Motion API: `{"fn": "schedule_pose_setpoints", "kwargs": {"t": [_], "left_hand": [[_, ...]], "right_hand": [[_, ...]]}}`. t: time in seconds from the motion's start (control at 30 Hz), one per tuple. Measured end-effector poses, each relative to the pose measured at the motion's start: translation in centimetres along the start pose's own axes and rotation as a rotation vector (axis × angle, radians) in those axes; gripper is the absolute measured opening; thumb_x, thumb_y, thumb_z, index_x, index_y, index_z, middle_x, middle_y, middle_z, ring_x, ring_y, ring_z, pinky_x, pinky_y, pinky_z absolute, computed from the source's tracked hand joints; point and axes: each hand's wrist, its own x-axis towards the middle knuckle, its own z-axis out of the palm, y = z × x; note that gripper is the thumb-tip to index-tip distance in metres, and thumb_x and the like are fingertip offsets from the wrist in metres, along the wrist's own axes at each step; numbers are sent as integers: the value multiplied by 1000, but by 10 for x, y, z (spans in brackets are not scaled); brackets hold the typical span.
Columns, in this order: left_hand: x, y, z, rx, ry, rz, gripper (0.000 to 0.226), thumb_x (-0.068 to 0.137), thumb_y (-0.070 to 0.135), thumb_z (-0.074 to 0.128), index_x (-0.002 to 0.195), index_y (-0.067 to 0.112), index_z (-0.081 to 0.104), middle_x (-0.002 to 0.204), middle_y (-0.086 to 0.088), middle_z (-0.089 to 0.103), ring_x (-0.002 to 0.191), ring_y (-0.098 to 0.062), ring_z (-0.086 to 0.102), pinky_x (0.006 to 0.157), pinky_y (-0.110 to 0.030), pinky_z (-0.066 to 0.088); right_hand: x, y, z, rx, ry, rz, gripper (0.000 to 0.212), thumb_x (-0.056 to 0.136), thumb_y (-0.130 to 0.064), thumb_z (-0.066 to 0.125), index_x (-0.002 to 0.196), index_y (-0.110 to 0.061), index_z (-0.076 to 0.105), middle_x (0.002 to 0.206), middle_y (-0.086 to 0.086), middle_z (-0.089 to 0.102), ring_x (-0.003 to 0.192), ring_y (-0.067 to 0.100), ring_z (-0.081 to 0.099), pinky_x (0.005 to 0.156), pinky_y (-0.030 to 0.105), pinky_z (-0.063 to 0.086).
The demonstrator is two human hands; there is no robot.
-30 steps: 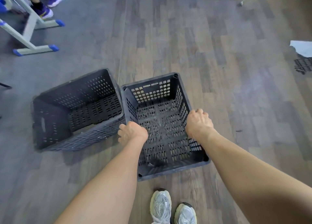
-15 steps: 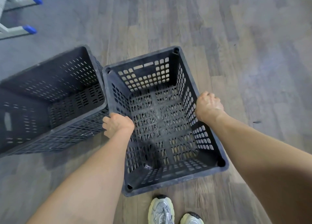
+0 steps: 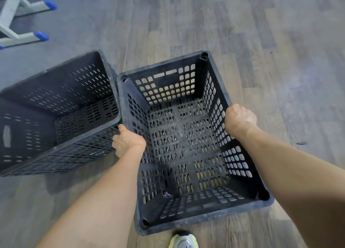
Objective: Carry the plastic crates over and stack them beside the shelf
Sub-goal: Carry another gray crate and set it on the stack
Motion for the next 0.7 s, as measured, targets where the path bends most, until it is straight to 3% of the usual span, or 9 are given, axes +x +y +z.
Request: {"fn": "schedule_pose_setpoints", "kwargs": {"t": [0.4, 0.57, 0.7], "left_hand": [[-9, 5, -16, -28, 12, 23, 59, 87, 10, 61, 140, 16, 37, 134, -22, 43, 123, -36, 44, 92, -42, 43], [-39, 16, -64, -11, 5, 65, 52, 87, 10, 60, 136, 12, 42, 133, -22, 45, 123, -35, 46, 93, -42, 43], [-72, 18, -120, 10, -7, 104, 50, 87, 10, 60, 134, 10, 43, 133, -21, 47, 123, -35, 46, 94, -42, 43]], "right_hand": [[-19, 15, -21, 22, 49, -23, 30, 90, 1, 52, 119, 2, 58, 111, 14, 64, 102, 31, 64, 74, 33, 50], [-57, 29, -66, 23, 51, -11, 29, 89, 2, 52, 117, 0, 60, 114, 14, 64, 106, 30, 63, 81, 35, 52], [-101, 41, -111, 32, 50, 0, 25, 90, 3, 51, 112, 0, 63, 110, 14, 65, 103, 30, 64, 78, 33, 51]]}}
